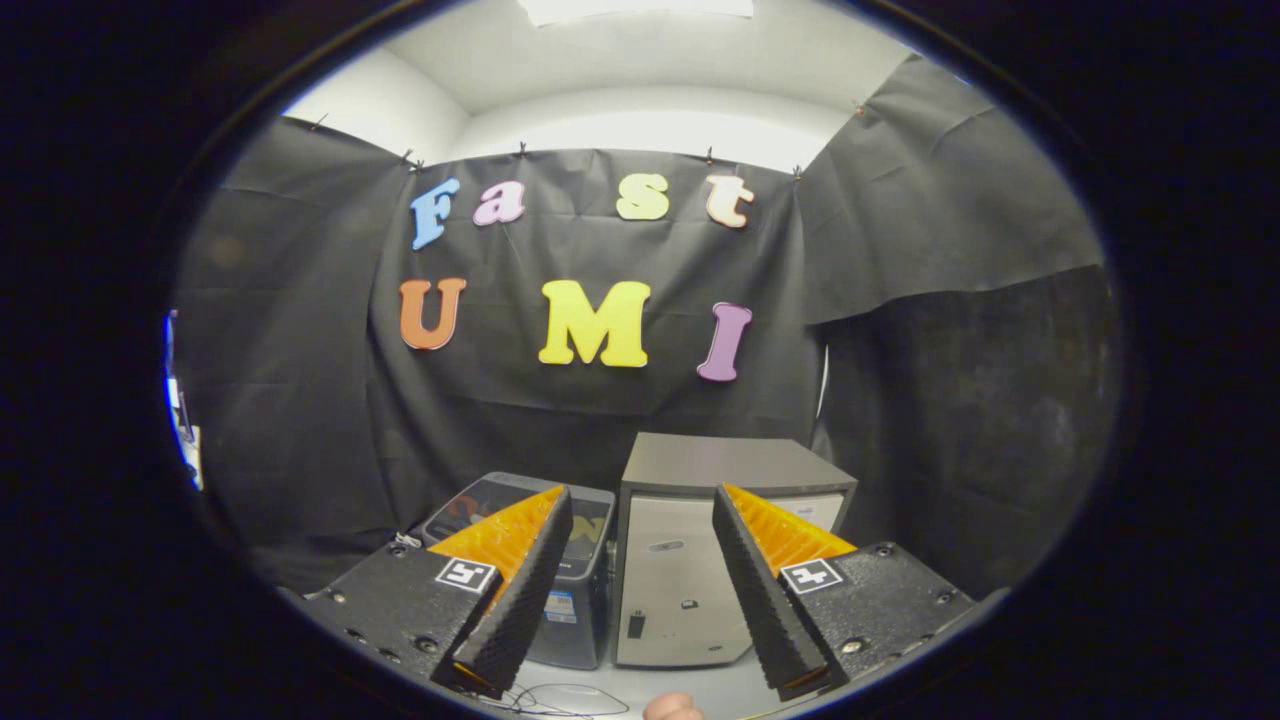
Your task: Put the clothes into the washing machine and then close the washing machine lid.
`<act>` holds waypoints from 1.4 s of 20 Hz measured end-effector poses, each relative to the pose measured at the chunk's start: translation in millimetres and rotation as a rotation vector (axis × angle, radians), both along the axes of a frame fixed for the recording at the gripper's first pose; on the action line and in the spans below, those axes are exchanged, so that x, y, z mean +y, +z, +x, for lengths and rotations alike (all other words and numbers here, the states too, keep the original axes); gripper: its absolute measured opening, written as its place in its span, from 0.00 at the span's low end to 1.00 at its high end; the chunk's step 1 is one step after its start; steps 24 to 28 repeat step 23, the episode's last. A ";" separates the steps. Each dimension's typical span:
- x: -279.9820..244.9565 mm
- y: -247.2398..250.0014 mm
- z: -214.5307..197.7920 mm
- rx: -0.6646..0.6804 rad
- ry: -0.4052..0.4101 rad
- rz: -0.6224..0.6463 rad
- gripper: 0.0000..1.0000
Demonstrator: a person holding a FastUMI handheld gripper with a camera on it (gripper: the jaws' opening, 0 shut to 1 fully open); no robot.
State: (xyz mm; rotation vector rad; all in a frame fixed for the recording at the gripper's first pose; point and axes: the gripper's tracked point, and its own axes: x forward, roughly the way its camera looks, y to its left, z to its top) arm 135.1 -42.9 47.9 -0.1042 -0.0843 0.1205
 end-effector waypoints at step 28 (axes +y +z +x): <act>-2.7 2.0 16.1 -0.003 -0.018 -0.006 0.89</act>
